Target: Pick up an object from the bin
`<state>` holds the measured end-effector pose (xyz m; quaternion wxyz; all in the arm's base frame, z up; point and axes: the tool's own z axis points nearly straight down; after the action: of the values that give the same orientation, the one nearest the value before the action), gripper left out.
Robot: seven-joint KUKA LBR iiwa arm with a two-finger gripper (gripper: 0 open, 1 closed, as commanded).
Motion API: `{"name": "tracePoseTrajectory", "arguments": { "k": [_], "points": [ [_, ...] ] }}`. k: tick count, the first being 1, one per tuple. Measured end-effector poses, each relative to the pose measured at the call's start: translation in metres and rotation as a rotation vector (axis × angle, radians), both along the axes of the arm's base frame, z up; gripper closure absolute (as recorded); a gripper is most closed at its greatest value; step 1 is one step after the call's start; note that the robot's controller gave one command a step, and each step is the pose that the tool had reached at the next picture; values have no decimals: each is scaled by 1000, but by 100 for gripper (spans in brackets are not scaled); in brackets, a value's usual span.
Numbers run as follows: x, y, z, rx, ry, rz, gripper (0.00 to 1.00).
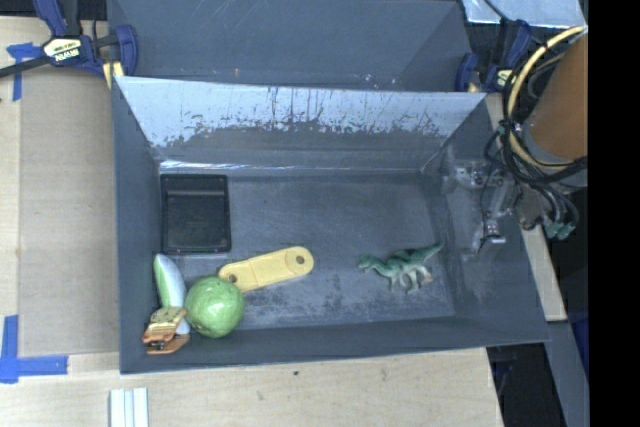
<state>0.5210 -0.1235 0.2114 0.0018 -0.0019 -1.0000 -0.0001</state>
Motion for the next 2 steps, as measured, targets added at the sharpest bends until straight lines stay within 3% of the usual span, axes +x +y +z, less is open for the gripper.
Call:
{"name": "tracePoseTrajectory", "arguments": {
  "k": [1, 2],
  "points": [
    [2, 0, 3, -1, -7, 3, 0],
    [-3, 13, -127, -2, -14, -139, 0]
  ]
}}
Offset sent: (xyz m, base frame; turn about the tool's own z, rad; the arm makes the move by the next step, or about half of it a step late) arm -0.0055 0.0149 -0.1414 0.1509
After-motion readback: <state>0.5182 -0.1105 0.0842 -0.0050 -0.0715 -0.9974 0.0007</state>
